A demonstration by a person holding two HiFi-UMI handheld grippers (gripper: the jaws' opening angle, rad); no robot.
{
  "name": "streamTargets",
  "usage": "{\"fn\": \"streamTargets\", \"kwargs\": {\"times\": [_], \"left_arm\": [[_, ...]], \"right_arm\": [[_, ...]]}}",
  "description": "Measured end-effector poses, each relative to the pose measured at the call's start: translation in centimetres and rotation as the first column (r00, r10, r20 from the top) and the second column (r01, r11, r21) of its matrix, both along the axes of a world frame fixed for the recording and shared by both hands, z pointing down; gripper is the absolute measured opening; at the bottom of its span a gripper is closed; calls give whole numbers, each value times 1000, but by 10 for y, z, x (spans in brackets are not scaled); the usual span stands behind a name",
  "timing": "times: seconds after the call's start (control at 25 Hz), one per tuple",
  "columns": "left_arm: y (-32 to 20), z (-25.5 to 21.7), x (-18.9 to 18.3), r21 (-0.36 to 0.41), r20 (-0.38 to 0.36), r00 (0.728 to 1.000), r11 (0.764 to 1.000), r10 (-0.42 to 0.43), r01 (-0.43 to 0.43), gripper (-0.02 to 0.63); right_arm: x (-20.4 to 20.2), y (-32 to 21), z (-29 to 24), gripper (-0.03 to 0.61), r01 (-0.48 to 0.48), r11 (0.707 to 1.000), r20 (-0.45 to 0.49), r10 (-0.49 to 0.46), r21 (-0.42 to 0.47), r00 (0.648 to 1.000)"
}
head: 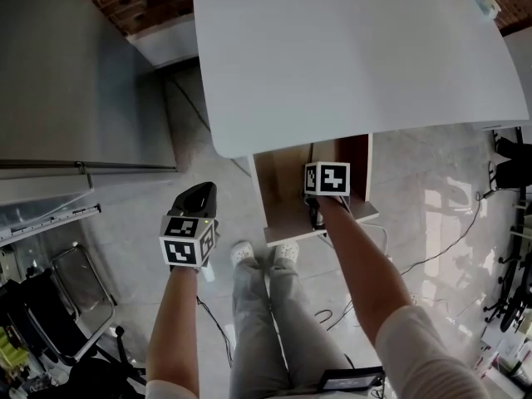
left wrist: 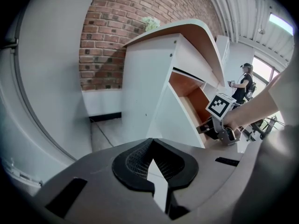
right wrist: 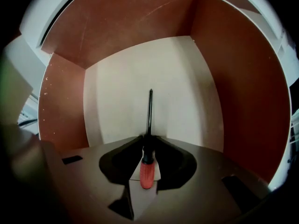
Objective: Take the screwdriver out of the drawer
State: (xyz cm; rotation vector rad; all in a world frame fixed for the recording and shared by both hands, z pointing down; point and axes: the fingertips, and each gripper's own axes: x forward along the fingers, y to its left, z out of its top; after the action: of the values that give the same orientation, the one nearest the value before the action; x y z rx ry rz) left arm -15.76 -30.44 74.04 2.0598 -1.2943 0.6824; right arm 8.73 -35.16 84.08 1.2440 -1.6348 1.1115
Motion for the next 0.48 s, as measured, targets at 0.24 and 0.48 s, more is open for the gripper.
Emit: {"fn": "streamTargets", "kwargs": {"times": [0.24,0.48], "left_arm": [[1,2,1,-1,13,1000,1000,8,-8,8],[5,-2,13,12,30,998,999,50,-51,8]], "right_arm": [[-1,0,3,81,-20,1000,-6,20,2,1000],[-1,-1,-2,55,-22,1000,16,22,14,1000]]}}
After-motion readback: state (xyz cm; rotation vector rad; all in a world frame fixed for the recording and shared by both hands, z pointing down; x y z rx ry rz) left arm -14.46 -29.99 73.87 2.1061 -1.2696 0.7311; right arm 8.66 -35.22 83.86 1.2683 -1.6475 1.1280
